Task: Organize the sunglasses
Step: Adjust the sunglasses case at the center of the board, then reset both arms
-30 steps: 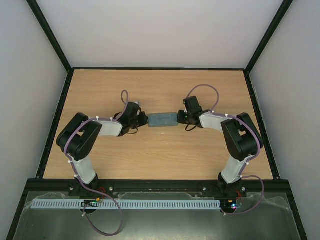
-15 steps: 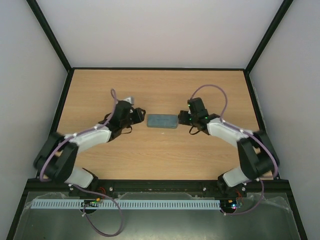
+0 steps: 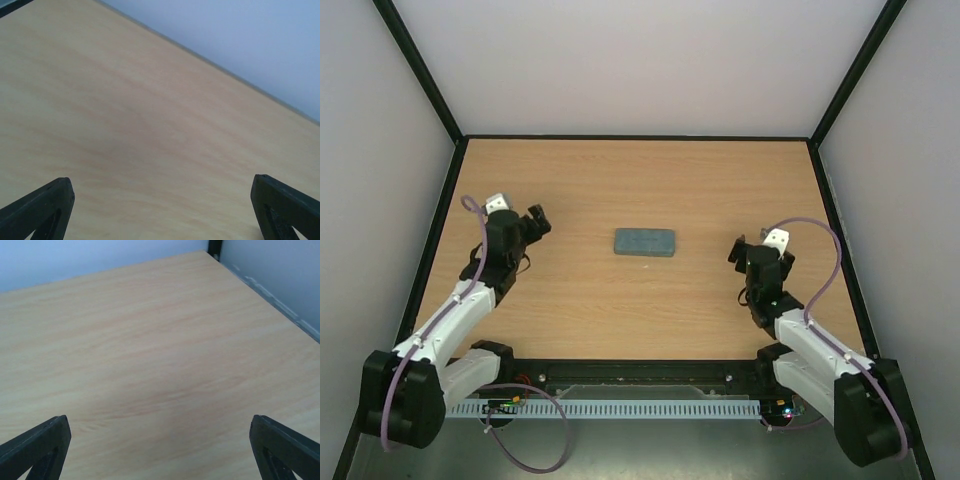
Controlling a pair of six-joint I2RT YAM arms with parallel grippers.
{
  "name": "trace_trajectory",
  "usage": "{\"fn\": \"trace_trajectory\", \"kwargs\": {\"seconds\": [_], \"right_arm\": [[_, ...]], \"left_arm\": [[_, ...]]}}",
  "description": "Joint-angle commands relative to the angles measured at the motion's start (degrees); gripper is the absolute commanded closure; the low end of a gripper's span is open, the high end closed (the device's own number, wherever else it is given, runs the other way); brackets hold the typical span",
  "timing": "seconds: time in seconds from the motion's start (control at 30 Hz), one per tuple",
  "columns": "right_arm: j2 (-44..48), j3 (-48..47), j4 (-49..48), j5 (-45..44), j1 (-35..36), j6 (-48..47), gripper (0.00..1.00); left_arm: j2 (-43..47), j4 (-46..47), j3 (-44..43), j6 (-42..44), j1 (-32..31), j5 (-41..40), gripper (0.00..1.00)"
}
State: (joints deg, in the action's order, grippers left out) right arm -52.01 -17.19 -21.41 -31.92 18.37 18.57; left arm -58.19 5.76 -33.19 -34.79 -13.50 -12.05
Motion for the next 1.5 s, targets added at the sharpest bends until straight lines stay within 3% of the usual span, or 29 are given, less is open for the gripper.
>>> {"fn": "trace_trajectory", "kwargs": {"seconds": [0.0, 0.17, 0.3, 0.33, 0.47, 0.67, 0.7, 0.8, 1.07, 1.13, 1.2, 1.23, 1.33, 1.4, 1.47], "right_arm": [[-1.2, 5.8, -21.0, -7.1, -1.3, -4.7, 0.01], [-10.5, 7.8, -32.5, -8.9, -1.9, -4.9, 0.02], [-21.0, 8.8, -43.3, -9.9, -2.5, -5.3, 0.01], [-22.9, 8.2, -45.7, -9.6, -2.6, -6.3, 0.01], [-26.5, 3.4, -40.5, -10.2, -3.7, -6.4, 0.01], [-32.0, 6.4, -54.7, -9.3, -6.4, -9.9, 0.02], [-33.4, 7.4, -58.8, -8.0, -7.5, -9.8, 0.01], [-33.0, 3.5, -49.4, -5.3, -8.0, -9.1, 0.01], [-33.2, 3.8, -50.8, -5.0, -8.0, -9.4, 0.01], [-32.4, 6.7, -55.5, -4.1, -8.0, -9.8, 0.01], [-31.6, 10.5, -61.3, -2.4, -8.0, -10.4, 0.01], [-32.2, 10.5, -61.8, -1.8, -8.1, -10.7, 0.01], [-33.7, 8.9, -57.9, 7.9, -10.5, -10.4, 0.01], [-38.3, 10.8, -68.9, 11.1, -10.8, -13.4, 0.01], [-34.8, 7.9, -58.2, 10.8, -10.8, -11.6, 0.01]], "left_arm": [[-0.7, 1.5, 3.1, 5.3, 1.7, -7.9, 0.01], [-3.6, 8.2, 4.9, 9.9, 2.9, -15.9, 0.00], [-6.3, 21.6, 10.4, 15.7, 3.7, -17.2, 0.00], [-7.2, 23.3, 10.4, 16.7, 4.4, -16.5, 0.01], [-9.4, 27.6, 10.2, 20.4, 7.0, -13.1, 0.01], [-16.0, 53.0, 20.2, 26.4, 7.6, -6.8, 0.00], [-17.7, 53.5, 19.1, 27.0, 7.5, -6.1, 0.01], [-20.1, 50.4, 16.3, 26.8, 7.7, -7.4, 0.01], [-24.5, 53.5, 14.0, 30.5, 8.8, -7.8, 0.01], [-28.5, 64.6, 17.0, 31.1, 9.4, -8.0, 0.01], [-27.1, 60.3, 16.7, 29.7, 10.2, -6.6, 0.00], [-28.1, 62.9, 17.3, 29.6, 10.5, -6.4, 0.00], [-27.9, 63.4, 17.9, 29.3, 10.8, -6.2, 0.00], [-27.8, 63.3, 17.8, 29.2, 10.8, -6.1, 0.01], [-28.1, 63.7, 17.9, 29.2, 10.8, -6.1, 0.01]]}}
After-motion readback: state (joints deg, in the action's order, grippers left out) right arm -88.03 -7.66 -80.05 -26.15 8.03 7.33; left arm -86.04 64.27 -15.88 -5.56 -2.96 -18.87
